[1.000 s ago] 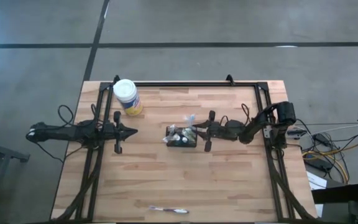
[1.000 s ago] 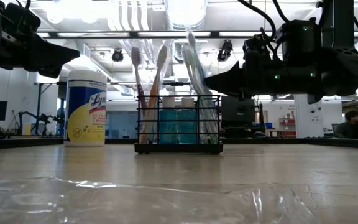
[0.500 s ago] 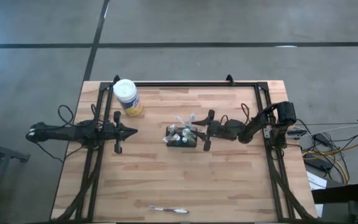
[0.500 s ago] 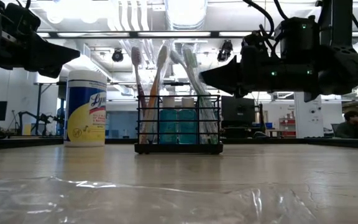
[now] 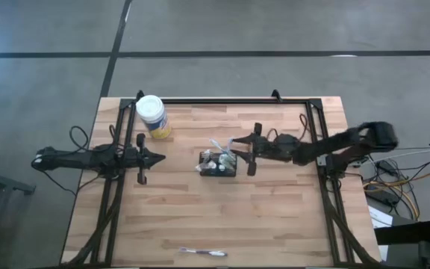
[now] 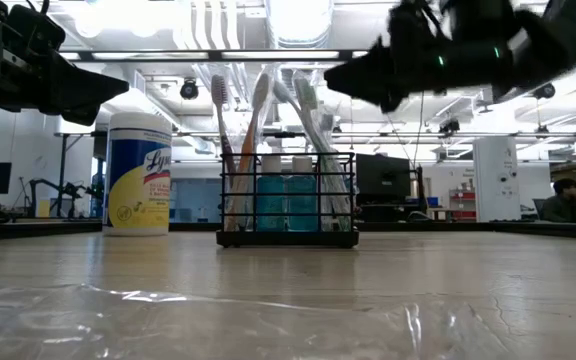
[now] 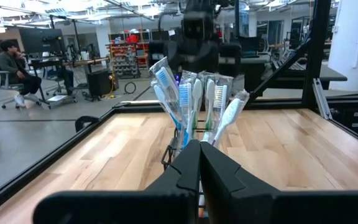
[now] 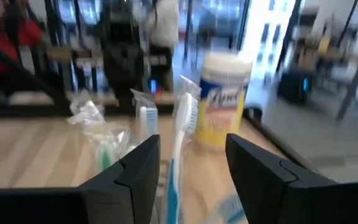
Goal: Pick & Place toothbrushing station
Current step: Put the blue toothbrush into the wire organizer
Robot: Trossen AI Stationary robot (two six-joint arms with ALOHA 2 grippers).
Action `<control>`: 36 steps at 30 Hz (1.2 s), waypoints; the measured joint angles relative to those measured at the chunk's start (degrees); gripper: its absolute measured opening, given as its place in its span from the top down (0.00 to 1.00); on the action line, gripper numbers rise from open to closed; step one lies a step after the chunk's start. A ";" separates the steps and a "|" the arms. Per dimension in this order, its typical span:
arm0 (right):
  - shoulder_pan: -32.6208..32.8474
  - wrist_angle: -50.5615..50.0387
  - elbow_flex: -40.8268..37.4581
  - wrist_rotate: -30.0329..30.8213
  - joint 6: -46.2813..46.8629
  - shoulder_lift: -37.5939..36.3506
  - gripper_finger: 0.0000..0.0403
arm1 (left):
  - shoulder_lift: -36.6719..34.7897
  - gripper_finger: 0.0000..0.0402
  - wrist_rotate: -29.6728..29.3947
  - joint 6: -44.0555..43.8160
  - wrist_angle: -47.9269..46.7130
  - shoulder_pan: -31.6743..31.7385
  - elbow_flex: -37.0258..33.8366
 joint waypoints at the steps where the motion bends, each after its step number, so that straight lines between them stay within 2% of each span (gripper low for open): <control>1: 0.00 -8.17 2.73 0.23 0.50 -2.22 0.55 | 0.00 0.97 0.01 0.00 0.00 -0.01 0.00; 4: 0.00 -32.78 13.57 0.77 1.25 -5.50 0.52 | 0.00 0.97 -0.02 0.00 0.02 0.01 0.00; 6: 0.00 -44.07 20.86 0.76 2.50 -5.52 0.48 | 0.00 0.97 -0.02 0.00 0.02 0.00 0.00; 14: 0.00 -69.15 42.73 0.76 6.86 2.48 0.35 | 0.20 0.97 0.00 -0.13 0.05 -0.01 0.00; 17: 0.00 -74.95 48.51 0.77 7.26 7.90 0.32 | 0.34 0.97 -0.01 -0.14 0.04 0.01 0.00; 24: 0.02 -80.99 58.46 0.75 6.97 18.57 0.30 | 0.67 0.97 0.54 -0.45 -0.17 0.00 0.00; 26: 0.02 -82.43 60.13 0.93 6.85 19.67 0.31 | 0.70 0.97 0.61 -0.48 -0.22 -0.01 0.00; 32: 0.13 -86.14 61.00 6.54 8.20 19.30 0.33 | 0.72 0.97 0.73 -0.48 -0.28 0.00 0.00; 36: 0.30 -86.10 59.94 6.78 8.51 18.01 0.35 | 0.74 0.97 0.77 -0.46 -0.30 -0.01 0.00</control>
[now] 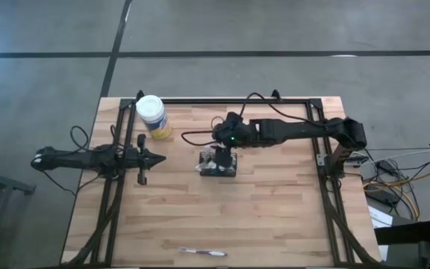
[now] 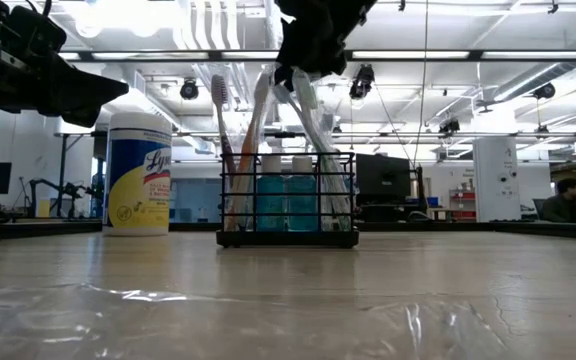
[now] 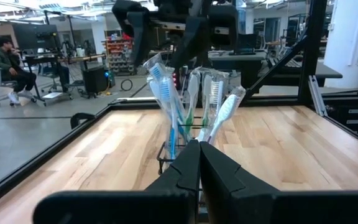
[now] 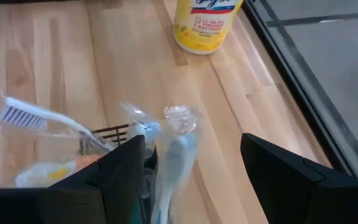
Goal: Pick & Place toothbrushing station
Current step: Put the blue toothbrush into the wire organizer
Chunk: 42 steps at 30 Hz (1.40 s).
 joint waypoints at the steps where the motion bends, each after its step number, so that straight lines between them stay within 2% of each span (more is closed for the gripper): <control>1: 0.03 0.06 -0.16 -0.02 0.20 0.00 0.36 | 0.00 0.97 0.04 0.00 0.00 0.02 0.00; 12: 0.01 0.85 -1.35 -0.07 1.06 1.53 0.50 | -0.02 0.97 0.02 0.00 0.04 0.02 0.00; 24: 0.25 0.89 -1.35 -1.68 -0.43 0.99 0.94 | -0.02 0.97 0.00 0.02 0.06 0.00 0.00; 35: 1.33 2.18 -3.16 -0.97 -0.90 -4.06 0.94 | -0.02 0.97 -0.02 0.02 0.02 0.02 0.00; 39: 1.54 8.15 -9.02 -0.20 -0.82 -7.98 0.94 | -0.01 0.97 -0.02 -0.07 0.02 0.00 0.00; 42: 1.89 18.30 -16.88 -0.02 -0.42 -12.24 0.94 | 0.14 0.97 -0.02 -0.09 0.02 0.02 0.00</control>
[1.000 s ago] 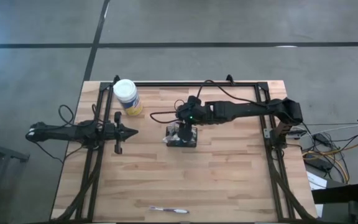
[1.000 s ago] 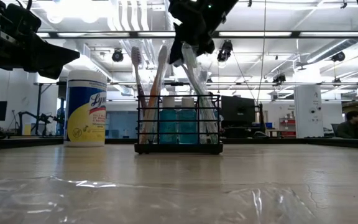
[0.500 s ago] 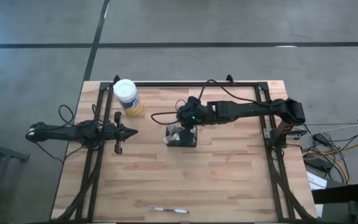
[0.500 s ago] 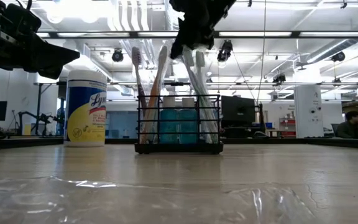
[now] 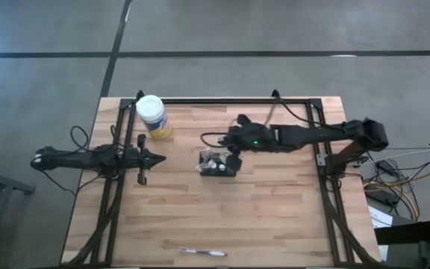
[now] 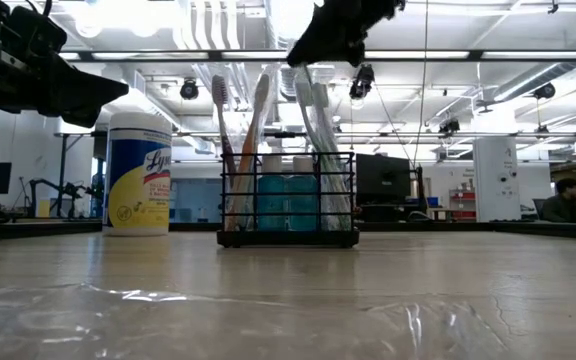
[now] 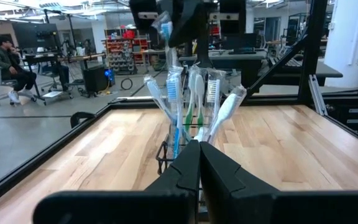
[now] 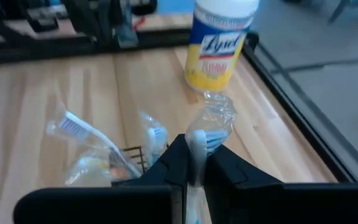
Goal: Pick & Place toothbrushing station
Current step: Put the blue toothbrush into the wire organizer
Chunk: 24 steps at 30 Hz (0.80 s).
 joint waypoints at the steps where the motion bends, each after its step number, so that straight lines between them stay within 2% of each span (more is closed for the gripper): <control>1: 0.02 3.34 -2.98 0.02 0.19 -1.61 0.94 | 0.09 0.97 0.00 -0.02 0.00 0.00 0.00; 6: -0.04 19.62 -17.58 0.17 3.00 -9.64 0.94 | 0.21 0.97 0.00 -0.06 -0.01 -0.01 0.00; 11: -0.04 29.22 -27.85 0.19 6.10 -14.09 0.94 | 0.23 0.97 -0.02 -0.08 0.00 -0.02 0.00; 17: -0.04 33.43 -31.35 1.34 7.51 -12.26 0.94 | 0.23 0.97 -0.06 -0.06 0.16 -0.02 0.00; 24: -0.04 35.48 -30.52 1.68 6.81 -6.05 0.94 | 0.23 0.97 -0.13 -0.02 0.26 0.00 0.00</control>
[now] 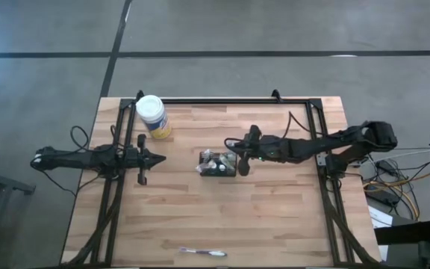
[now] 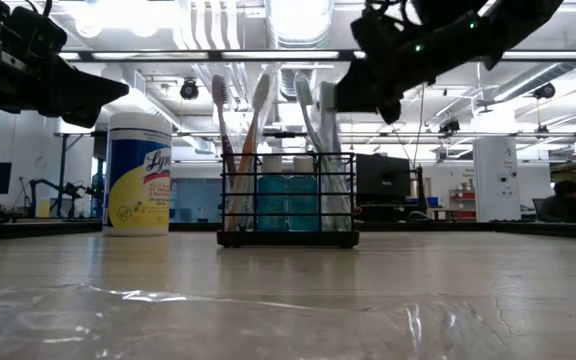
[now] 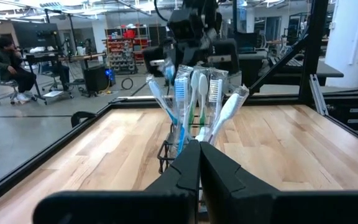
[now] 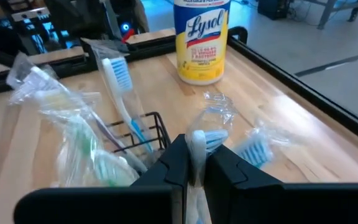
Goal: Pick & Place toothbrushing station
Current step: Put the blue toothbrush into the wire organizer, then put the purple toothbrush into the wire organizer
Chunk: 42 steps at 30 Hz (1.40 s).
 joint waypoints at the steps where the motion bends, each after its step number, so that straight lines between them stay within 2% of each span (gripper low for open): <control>1: 0.00 0.83 0.00 0.15 -0.12 0.88 0.94 | 0.00 0.97 0.00 0.00 0.02 -0.01 0.00; 11: 0.04 2.72 0.19 1.02 0.20 3.32 0.92 | 0.00 0.97 0.02 -0.09 0.00 -0.01 0.00; 18: 0.10 0.89 0.00 -2.81 1.03 0.69 0.78 | -0.02 0.97 0.04 -0.09 0.02 0.00 0.00; 28: 0.13 -0.12 0.00 -3.62 2.15 -0.79 0.54 | -0.02 0.97 0.07 -1.01 0.01 0.01 0.00; 36: 0.11 -2.89 0.00 -3.67 -0.50 -7.73 0.40 | -0.02 0.97 0.09 1.01 -0.11 -0.01 0.00; 39: 0.12 -5.22 0.00 -3.67 -1.63 -12.16 0.38 | 0.00 0.97 0.09 1.12 -0.13 -0.01 0.00; 42: 1.46 -5.45 -0.37 -3.59 -6.81 -16.98 0.39 | 0.00 0.97 0.11 0.55 -0.15 0.00 0.00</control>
